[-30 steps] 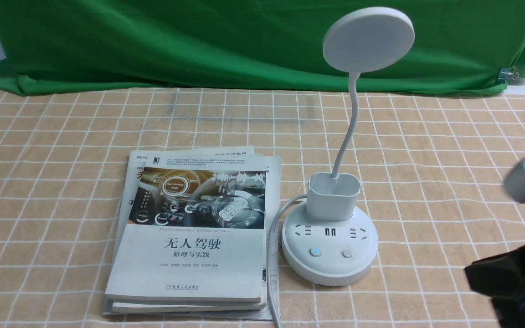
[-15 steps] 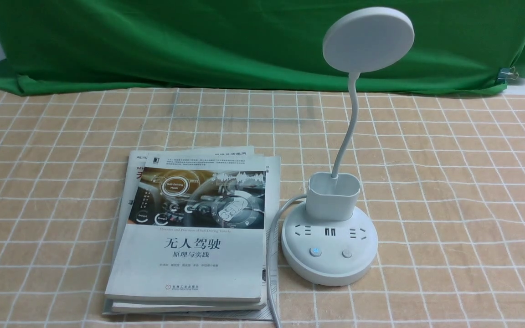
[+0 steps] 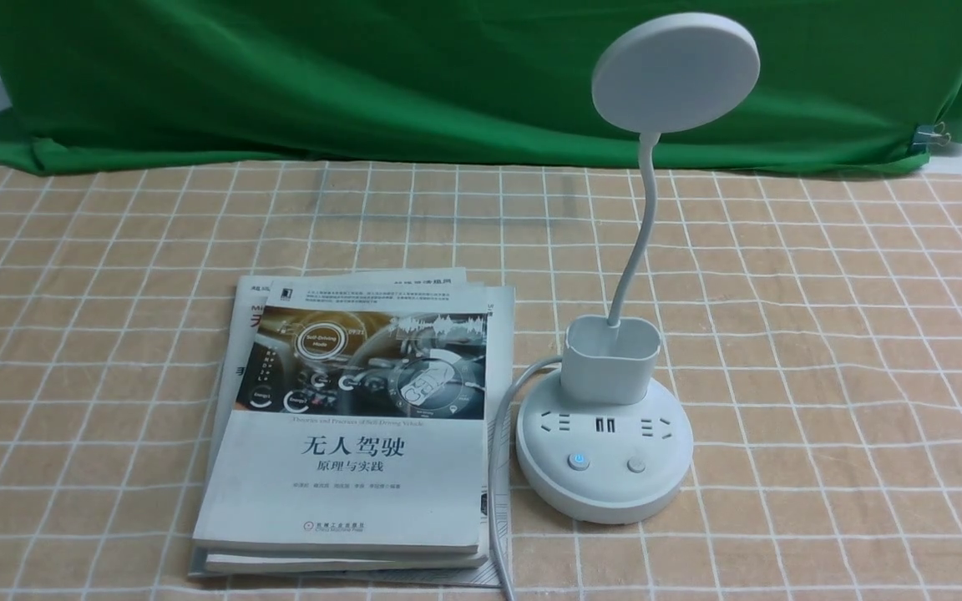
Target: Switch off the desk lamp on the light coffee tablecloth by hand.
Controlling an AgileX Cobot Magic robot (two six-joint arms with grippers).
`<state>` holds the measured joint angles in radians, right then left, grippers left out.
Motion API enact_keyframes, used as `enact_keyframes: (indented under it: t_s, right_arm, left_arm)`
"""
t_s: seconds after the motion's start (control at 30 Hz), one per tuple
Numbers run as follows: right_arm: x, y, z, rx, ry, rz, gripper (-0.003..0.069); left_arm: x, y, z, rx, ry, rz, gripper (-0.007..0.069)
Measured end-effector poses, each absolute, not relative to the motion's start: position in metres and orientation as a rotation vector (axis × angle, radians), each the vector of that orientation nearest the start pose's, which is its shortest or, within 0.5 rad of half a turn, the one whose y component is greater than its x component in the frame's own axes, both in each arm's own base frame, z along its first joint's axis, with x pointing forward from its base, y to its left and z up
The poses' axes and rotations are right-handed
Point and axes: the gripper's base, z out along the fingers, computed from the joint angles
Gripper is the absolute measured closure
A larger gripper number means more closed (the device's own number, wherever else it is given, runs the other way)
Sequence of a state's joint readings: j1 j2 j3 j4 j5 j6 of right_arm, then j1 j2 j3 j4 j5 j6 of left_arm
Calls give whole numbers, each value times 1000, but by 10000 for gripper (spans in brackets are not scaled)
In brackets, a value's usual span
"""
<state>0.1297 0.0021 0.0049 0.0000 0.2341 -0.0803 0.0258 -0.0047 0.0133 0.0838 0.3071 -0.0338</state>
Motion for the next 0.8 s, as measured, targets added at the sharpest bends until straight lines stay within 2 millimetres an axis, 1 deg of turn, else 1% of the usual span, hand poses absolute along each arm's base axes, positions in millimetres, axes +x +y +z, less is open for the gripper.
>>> enact_keyframes:
  t_s: [0.07, 0.33, 0.8]
  right_arm:
    - [55, 8, 190, -208, 1712, 27, 634]
    - [55, 8, 190, -214, 1713, 22, 631]
    - [55, 8, 190, -214, 1713, 22, 596]
  left_arm:
    - [54, 4, 181, 0, 1799, 74, 620]
    - [54, 4, 181, 0, 1799, 74, 620]
    - [54, 4, 181, -1, 1799, 73, 620]
